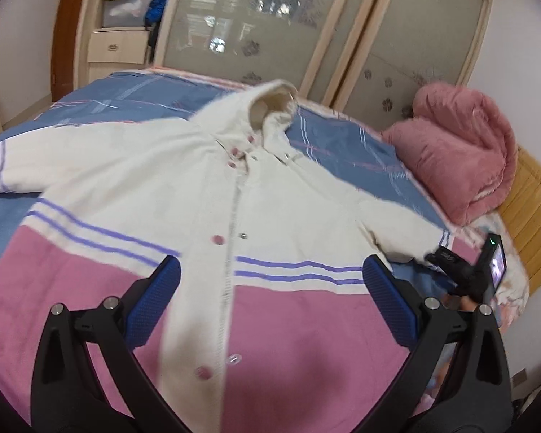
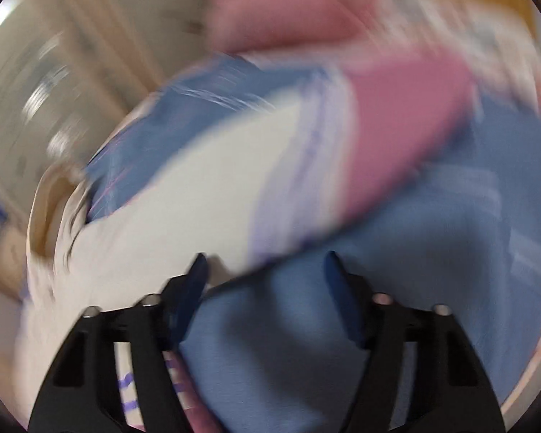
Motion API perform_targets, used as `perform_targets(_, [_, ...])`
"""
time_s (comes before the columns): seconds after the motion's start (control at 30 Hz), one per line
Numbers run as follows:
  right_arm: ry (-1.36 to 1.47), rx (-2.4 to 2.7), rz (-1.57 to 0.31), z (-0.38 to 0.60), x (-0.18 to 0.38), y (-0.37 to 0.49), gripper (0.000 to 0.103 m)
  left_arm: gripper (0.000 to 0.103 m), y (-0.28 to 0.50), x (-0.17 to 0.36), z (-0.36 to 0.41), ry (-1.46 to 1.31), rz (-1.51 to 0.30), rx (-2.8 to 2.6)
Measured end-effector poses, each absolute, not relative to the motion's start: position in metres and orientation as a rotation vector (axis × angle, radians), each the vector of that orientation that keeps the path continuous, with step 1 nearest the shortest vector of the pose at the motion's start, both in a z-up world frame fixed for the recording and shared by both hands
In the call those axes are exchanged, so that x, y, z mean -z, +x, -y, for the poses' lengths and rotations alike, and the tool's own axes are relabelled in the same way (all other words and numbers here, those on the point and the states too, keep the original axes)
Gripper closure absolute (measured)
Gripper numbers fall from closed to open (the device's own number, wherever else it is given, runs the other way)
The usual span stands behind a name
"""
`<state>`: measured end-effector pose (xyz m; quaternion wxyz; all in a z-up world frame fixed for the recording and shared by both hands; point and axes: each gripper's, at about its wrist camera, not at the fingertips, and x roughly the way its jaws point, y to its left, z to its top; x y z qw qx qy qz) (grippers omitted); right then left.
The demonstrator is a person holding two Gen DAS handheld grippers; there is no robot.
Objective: Fold large clothes
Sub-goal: 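Grasp the pink sleeve cuff of the jacket with the right gripper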
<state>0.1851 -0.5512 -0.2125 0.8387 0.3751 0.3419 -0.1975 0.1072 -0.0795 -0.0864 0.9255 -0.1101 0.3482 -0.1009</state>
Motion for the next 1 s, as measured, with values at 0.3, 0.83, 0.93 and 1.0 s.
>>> perform_targets(0.3, [0.877, 0.66, -0.684, 0.626, 0.213, 0.2, 0.027, 0.002, 0.172, 0.145, 0.171, -0.088, -0.92, 0.277])
perform_targets(0.83, [1.145, 0.696, -0.517, 0.625, 0.214, 0.131, 0.025, 0.002, 0.17, 0.164, 0.192, -0.025, -0.914, 0.209])
perform_targets(0.93, [1.137, 0.708, -0.565, 0.625, 0.221, 0.146, 0.025, 0.002, 0.173, 0.167, 0.198, -0.033, -0.93, 0.233])
perform_targets(1.0, [1.121, 0.681, -0.56, 0.63, 0.218, 0.161, 0.025, 0.002, 0.172, 0.166, 0.203, -0.011, -0.922, 0.242])
